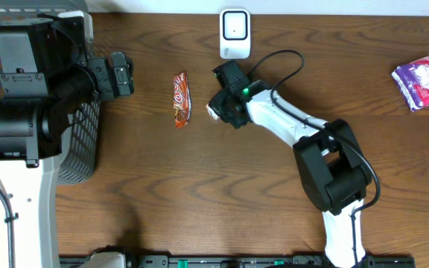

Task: Scan the item barcode
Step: 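Grasp the orange packet with the right gripper and lift it toward the scanner, then hold the orange packet up in front of the scanner face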

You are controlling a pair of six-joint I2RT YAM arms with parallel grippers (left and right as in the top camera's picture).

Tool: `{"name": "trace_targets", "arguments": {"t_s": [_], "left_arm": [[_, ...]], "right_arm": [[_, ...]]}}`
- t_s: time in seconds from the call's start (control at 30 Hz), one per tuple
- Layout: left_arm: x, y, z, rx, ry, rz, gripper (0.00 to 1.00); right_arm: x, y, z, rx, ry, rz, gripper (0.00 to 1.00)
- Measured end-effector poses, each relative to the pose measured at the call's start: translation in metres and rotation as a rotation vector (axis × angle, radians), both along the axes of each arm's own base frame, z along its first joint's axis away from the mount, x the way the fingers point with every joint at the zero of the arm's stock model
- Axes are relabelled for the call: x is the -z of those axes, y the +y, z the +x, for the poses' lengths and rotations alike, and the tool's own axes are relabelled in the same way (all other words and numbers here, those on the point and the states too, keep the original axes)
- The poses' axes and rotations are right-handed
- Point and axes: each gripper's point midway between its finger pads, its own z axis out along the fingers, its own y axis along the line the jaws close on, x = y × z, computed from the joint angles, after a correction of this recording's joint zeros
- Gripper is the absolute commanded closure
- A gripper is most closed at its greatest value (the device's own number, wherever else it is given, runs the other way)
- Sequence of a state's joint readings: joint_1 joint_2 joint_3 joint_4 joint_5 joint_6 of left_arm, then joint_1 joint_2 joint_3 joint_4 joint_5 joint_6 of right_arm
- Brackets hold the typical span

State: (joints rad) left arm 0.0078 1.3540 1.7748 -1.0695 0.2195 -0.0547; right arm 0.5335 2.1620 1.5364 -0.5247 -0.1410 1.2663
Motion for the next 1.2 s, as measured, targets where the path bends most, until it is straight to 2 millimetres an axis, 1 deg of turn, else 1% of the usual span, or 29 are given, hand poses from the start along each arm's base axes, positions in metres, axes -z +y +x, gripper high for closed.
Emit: {"name": "trace_targets", "arguments": {"t_s": [0.07,0.23,0.33,0.4,0.47,0.5,0.53,0.6,0.67,0.8,0.9,0.97,1.07,1.13,1.2], "left_arm": [[0.000,0.000,0.000,0.000,0.000,0.000,0.02],[0.000,0.000,0.000,0.000,0.000,0.000,0.02],[0.000,0.000,0.000,0.000,0.000,0.000,0.02],[0.000,0.000,0.000,0.000,0.000,0.000,0.02],[0.000,0.000,0.000,0.000,0.000,0.000,0.02],[0.000,0.000,0.000,0.000,0.000,0.000,0.02],[0.000,0.000,0.000,0.000,0.000,0.000,0.02],[0.000,0.000,0.000,0.000,0.000,0.000,0.02],[0.000,0.000,0.000,0.000,0.000,0.000,0.02],[0.000,0.000,0.000,0.000,0.000,0.000,0.02],[0.000,0.000,0.000,0.000,0.000,0.000,0.02],[0.000,0.000,0.000,0.000,0.000,0.000,0.02],[0.000,0.000,0.000,0.000,0.000,0.000,0.02],[0.000,0.000,0.000,0.000,0.000,0.000,0.02],[0.000,0.000,0.000,0.000,0.000,0.000,0.02]], "right_arm": [[-0.001,-0.004,0.002,-0.026,0.013,0.029,0.99],[-0.010,-0.023,0.010,-0.141,0.007,0.101,0.99],[-0.028,-0.030,0.011,-0.278,-0.033,0.198,0.99],[-0.046,-0.030,0.007,-0.420,-0.082,0.306,0.99],[-0.063,-0.030,-0.007,-0.559,-0.112,0.417,0.99],[-0.071,-0.032,-0.017,-0.627,-0.123,0.479,0.99],[-0.079,-0.034,-0.031,-0.690,-0.120,0.546,0.99],[-0.089,-0.039,-0.053,-0.779,-0.125,0.638,0.99],[-0.098,-0.046,-0.070,-0.854,-0.150,0.700,0.99],[-0.108,-0.054,-0.099,-0.994,-0.213,0.753,0.99],[-0.112,-0.057,-0.117,-1.126,-0.277,0.754,0.99],[-0.111,-0.059,-0.126,-1.209,-0.316,0.743,0.99],[-0.108,-0.060,-0.131,-1.315,-0.384,0.710,0.99],[-0.103,-0.060,-0.127,-1.355,-0.425,0.680,0.99],[-0.098,-0.059,-0.119,-1.354,-0.438,0.646,0.99]]}}
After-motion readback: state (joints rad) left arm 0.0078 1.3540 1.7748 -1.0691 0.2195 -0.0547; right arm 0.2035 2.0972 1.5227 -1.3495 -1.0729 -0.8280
